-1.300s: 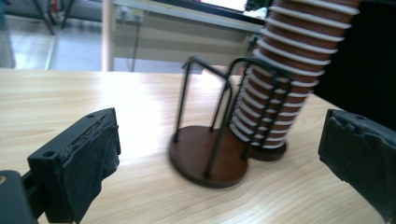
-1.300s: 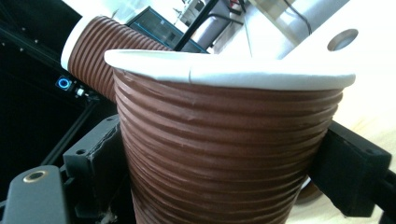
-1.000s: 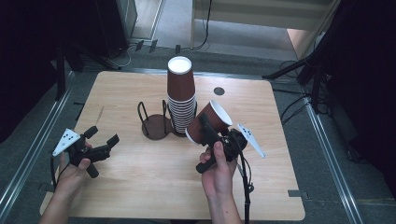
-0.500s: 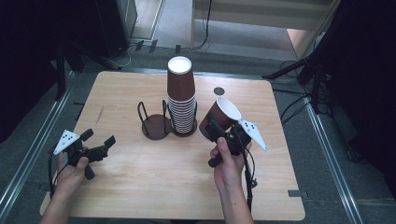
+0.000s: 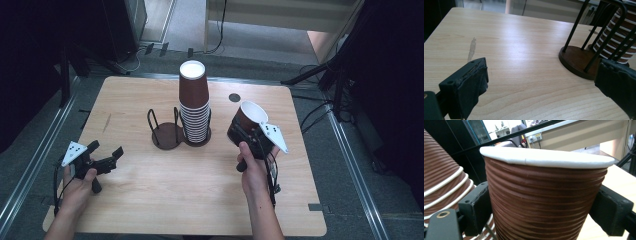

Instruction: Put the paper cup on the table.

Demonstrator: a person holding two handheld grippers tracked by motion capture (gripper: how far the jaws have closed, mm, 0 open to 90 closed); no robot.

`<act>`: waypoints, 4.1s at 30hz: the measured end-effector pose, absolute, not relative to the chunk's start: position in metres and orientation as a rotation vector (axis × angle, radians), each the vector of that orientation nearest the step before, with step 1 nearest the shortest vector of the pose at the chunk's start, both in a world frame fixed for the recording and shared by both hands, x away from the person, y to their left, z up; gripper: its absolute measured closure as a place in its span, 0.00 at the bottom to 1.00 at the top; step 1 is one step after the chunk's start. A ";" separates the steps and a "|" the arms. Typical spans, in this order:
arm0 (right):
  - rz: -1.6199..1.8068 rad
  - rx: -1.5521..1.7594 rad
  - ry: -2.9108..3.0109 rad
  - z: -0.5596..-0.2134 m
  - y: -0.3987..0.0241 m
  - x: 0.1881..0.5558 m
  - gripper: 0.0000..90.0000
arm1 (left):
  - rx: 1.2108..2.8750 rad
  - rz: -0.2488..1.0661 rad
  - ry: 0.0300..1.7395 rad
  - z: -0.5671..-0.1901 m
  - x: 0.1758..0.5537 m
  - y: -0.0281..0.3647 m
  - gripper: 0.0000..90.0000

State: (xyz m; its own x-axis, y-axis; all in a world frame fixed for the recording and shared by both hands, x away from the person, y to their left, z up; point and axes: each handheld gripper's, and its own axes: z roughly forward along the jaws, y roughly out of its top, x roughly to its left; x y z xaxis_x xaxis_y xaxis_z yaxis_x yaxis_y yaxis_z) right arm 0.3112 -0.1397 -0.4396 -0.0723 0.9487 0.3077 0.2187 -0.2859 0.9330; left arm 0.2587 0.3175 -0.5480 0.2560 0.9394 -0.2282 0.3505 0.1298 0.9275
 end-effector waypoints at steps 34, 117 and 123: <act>1.221 1.319 1.317 -0.506 -0.152 0.370 0.15 | 1.438 0.639 1.300 -0.551 0.259 0.316 0.00; 1.138 1.377 1.451 -0.534 -0.170 0.374 0.07 | 1.434 0.621 1.305 -0.551 0.260 0.317 0.00; 1.202 1.409 1.480 -0.527 -0.172 0.371 0.00 | 1.437 0.619 1.303 -0.551 0.260 0.317 0.00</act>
State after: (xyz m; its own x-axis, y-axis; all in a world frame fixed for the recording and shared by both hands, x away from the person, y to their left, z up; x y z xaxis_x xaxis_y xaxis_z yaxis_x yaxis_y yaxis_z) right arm 0.3708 -0.1716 -0.5274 -0.1106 0.9904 0.0830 0.2838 -0.0486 0.9576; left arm 0.2598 0.3168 -0.5514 0.2726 0.9260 -0.2612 0.3827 0.1447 0.9125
